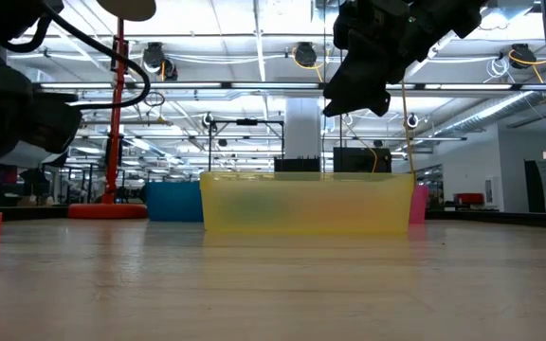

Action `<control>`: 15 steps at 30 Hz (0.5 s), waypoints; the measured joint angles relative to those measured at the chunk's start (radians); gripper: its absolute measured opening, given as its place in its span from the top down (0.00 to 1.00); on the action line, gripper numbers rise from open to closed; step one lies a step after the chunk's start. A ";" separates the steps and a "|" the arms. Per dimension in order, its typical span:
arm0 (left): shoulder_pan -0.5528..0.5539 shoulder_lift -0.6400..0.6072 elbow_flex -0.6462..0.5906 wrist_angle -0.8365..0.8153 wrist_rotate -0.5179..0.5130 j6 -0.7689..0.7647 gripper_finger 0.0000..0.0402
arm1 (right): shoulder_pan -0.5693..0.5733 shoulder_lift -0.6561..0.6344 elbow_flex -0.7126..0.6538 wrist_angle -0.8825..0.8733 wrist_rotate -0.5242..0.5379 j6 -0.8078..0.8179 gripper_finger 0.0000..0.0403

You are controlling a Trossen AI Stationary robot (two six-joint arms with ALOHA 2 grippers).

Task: Pick and place Stapler, Stapler remover, tape
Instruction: Put the yellow stapler into the blue bin

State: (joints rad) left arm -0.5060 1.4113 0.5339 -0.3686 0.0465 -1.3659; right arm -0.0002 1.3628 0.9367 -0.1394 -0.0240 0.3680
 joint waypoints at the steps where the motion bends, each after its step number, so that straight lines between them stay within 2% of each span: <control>1: 0.000 0.000 0.000 -0.001 0.000 -0.001 0.78 | 0.000 0.000 0.000 0.000 0.001 -0.003 0.61; 5: 0.001 0.000 0.000 0.007 -0.003 -0.041 0.86 | 0.000 0.000 0.000 0.000 0.001 -0.018 0.61; 11: 0.019 -0.032 0.025 0.010 -0.012 -0.054 0.87 | -0.012 0.000 0.000 0.000 0.001 -0.022 0.61; 15: 0.072 -0.075 0.087 0.028 -0.124 -0.008 0.83 | -0.022 0.000 0.000 0.000 0.000 -0.023 0.61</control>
State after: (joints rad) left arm -0.4343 1.3364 0.6207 -0.3411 -0.0770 -1.3741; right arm -0.0219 1.3628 0.9371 -0.1394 -0.0245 0.3449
